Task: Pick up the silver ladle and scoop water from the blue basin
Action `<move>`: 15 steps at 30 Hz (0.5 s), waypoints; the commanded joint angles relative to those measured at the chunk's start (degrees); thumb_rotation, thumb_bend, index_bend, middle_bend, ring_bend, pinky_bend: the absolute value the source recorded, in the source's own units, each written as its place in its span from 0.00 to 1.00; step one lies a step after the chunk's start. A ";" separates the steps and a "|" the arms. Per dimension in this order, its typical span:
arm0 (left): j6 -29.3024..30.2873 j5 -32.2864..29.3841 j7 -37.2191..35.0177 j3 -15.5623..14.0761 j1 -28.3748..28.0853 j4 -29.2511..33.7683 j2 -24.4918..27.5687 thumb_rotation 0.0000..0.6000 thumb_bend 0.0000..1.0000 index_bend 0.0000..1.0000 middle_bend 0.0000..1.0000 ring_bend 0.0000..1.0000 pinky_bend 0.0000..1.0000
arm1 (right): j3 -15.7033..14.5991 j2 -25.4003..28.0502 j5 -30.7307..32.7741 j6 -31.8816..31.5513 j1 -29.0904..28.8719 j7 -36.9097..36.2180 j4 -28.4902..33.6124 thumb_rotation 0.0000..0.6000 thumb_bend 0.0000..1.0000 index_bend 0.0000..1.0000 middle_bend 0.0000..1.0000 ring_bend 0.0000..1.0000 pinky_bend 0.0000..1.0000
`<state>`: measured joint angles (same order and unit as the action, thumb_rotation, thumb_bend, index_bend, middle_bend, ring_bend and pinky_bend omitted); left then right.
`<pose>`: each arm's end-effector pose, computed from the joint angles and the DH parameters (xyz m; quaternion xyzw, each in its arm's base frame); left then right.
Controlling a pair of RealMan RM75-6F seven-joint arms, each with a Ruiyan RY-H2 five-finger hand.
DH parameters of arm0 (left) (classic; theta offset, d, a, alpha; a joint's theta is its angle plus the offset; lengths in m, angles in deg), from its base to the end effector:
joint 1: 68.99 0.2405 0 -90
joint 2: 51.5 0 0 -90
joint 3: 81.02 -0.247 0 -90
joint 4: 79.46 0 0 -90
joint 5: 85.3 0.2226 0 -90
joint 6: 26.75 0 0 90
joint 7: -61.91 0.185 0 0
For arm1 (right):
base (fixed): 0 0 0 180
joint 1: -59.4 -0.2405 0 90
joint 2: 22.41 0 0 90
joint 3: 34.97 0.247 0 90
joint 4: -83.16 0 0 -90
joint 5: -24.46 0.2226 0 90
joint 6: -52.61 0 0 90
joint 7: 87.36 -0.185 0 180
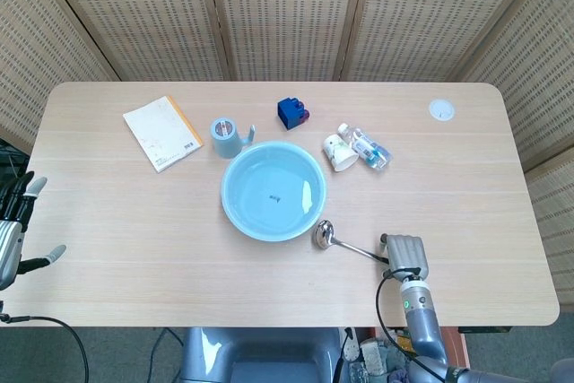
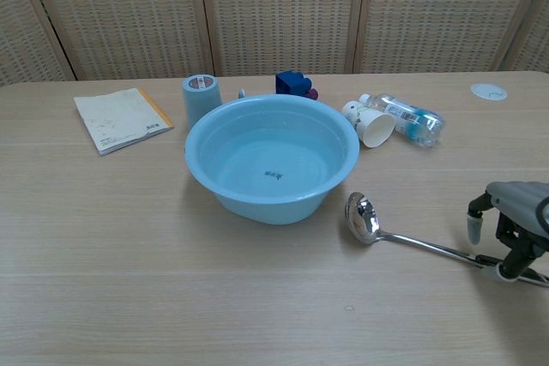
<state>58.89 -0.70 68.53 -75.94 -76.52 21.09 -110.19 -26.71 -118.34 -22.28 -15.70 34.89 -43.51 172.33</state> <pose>-0.2729 0.2417 0.1684 -0.6022 -0.3443 -0.3959 0.6017 -0.2401 -0.2913 -0.0644 0.6589 -0.4774 0.2001 0.5457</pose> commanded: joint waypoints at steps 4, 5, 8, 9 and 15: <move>0.81 0.10 0.07 0.07 0.34 0.16 -0.06 1.00 0.00 0.00 0.00 0.00 0.00 | 0.14 -0.52 1.47 0.83 -0.55 -0.66 -0.79 1.00 0.27 0.48 0.96 0.99 1.00; 0.74 0.01 0.11 0.06 0.33 0.11 -0.09 1.00 0.00 0.00 0.00 0.00 0.00 | 0.05 -0.70 1.61 0.89 -0.66 -0.75 -1.03 1.00 0.27 0.48 0.96 0.99 1.00; 0.43 -0.20 0.21 0.13 0.18 0.18 -0.11 1.00 0.00 0.00 0.00 0.00 0.00 | -0.32 -1.04 1.75 1.04 -0.80 -0.96 -1.52 1.00 0.27 0.48 0.96 0.99 1.00; 0.41 -0.20 0.26 0.14 0.15 0.21 -0.11 1.00 0.00 0.00 0.00 0.00 0.00 | -0.39 -1.10 1.76 1.07 -0.84 -1.02 -1.60 1.00 0.27 0.48 0.96 0.99 1.00; 0.48 -0.31 0.20 0.19 0.19 0.23 -0.13 1.00 0.00 0.00 0.00 0.00 0.00 | -0.79 -1.61 1.60 1.09 -1.07 -1.39 -2.49 1.00 0.28 0.49 0.96 0.99 1.00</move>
<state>59.37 -1.02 68.72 -75.75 -76.33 21.32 -110.32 -27.47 -119.92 -20.68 -14.60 33.84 -44.88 169.88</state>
